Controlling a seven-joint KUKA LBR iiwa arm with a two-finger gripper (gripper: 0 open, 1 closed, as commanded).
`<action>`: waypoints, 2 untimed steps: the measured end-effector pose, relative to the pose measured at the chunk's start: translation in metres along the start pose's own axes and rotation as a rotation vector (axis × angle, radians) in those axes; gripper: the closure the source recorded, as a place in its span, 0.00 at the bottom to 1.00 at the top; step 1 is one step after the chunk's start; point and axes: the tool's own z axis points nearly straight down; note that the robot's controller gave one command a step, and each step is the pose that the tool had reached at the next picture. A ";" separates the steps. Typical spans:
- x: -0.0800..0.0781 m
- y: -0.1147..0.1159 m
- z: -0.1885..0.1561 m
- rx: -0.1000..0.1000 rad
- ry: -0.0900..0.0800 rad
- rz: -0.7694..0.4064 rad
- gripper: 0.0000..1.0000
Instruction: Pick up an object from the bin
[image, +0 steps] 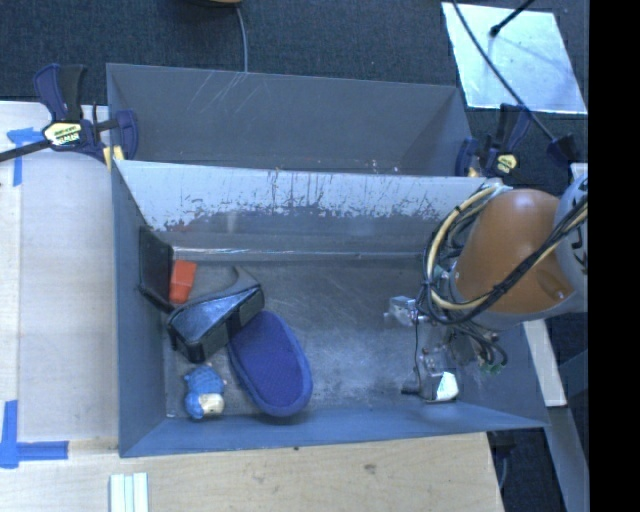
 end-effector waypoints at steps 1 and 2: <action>-0.016 0.004 0.012 0.006 -0.011 -0.186 0.00; -0.055 -0.033 -0.038 0.010 -0.013 -0.362 0.00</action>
Offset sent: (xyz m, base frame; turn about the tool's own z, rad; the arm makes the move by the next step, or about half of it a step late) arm 0.0144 0.0058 -0.0118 -0.1870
